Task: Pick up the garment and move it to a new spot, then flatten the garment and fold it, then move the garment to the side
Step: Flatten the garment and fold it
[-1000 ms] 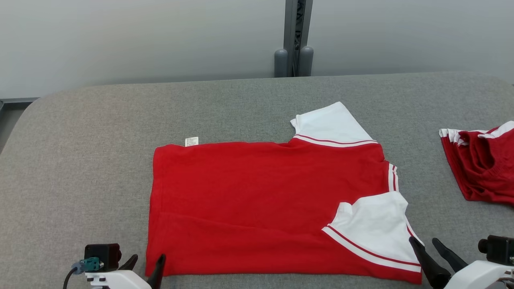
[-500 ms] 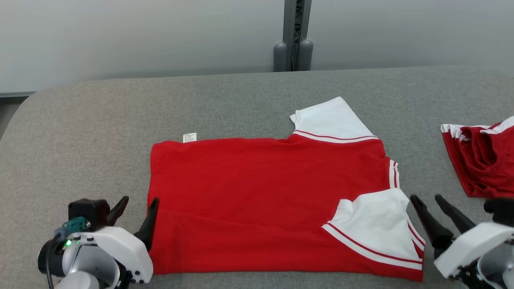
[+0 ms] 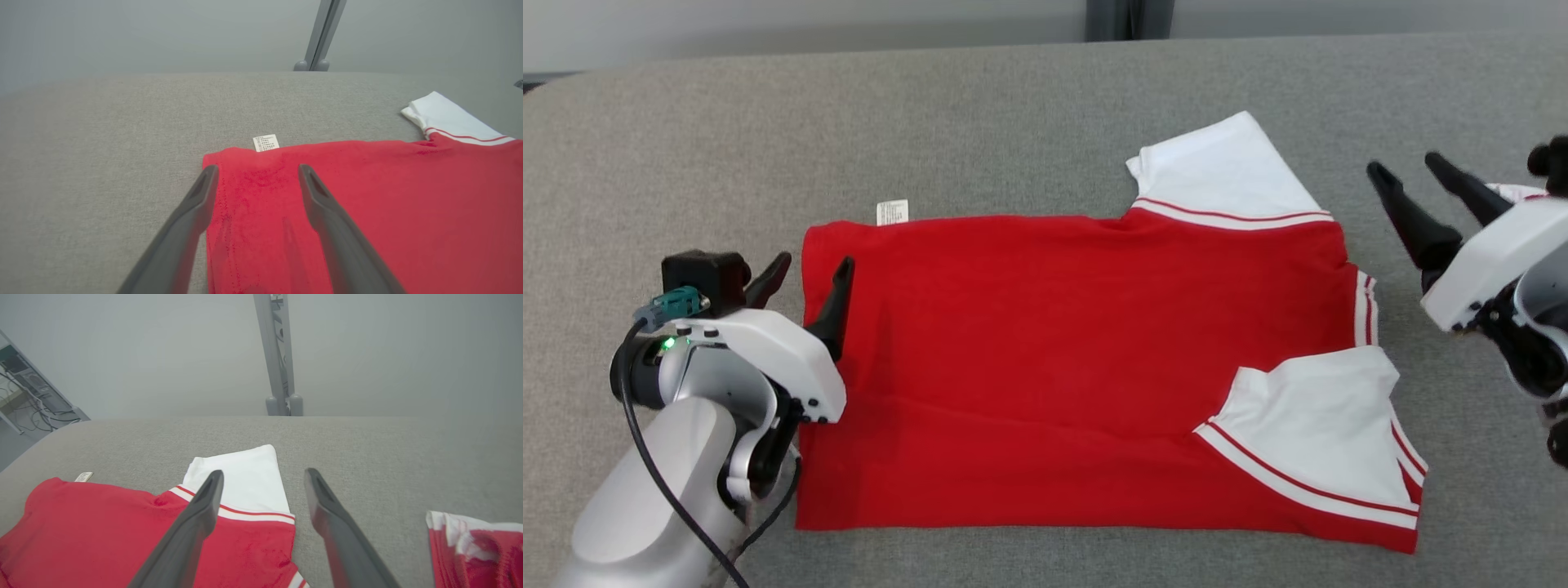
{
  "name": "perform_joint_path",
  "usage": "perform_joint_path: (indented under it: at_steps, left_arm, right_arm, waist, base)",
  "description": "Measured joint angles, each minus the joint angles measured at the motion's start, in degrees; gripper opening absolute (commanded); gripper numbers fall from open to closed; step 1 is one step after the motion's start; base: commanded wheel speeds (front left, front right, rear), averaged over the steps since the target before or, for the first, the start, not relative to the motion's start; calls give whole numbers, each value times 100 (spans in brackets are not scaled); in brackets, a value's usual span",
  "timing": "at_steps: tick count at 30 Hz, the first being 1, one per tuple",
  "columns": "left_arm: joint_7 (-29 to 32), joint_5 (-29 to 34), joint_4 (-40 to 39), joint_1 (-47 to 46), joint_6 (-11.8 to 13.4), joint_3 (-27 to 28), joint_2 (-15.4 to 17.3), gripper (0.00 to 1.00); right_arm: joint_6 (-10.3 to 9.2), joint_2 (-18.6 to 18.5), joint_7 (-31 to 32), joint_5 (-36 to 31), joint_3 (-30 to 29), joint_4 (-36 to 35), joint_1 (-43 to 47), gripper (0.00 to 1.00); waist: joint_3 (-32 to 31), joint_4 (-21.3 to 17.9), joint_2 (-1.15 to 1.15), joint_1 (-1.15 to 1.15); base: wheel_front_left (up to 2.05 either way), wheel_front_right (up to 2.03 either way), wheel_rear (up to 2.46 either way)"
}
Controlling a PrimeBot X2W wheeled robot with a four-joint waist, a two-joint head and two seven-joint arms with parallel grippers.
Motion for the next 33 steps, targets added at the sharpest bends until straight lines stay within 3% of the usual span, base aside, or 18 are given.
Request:
perform_joint_path:
  at_steps: [8, 15, 33]
  left_arm:
    - [53, 41, 922, -1008, -360, -137, -289, 100]
    - [-25, 52, 1536, -1680, -559, -155, -458, 100]
    - [-291, 81, 2338, -2452, -1078, -446, -949, 100]
  right_arm:
    - [0, -263, 422, 285, 754, 976, -1720, 100]
    - [1, -257, 757, 487, 1468, 1601, -2791, 100]
    - [1, -227, 1107, 1220, 2337, 2942, -3780, 100]
  waist:
    - [695, 236, 0, 0]
    - [1107, 502, 0, 0]
    - [1648, 939, 0, 0]
  base:
    - [0, 0, 0]
    - [0, 0, 0]
    - [0, 0, 0]
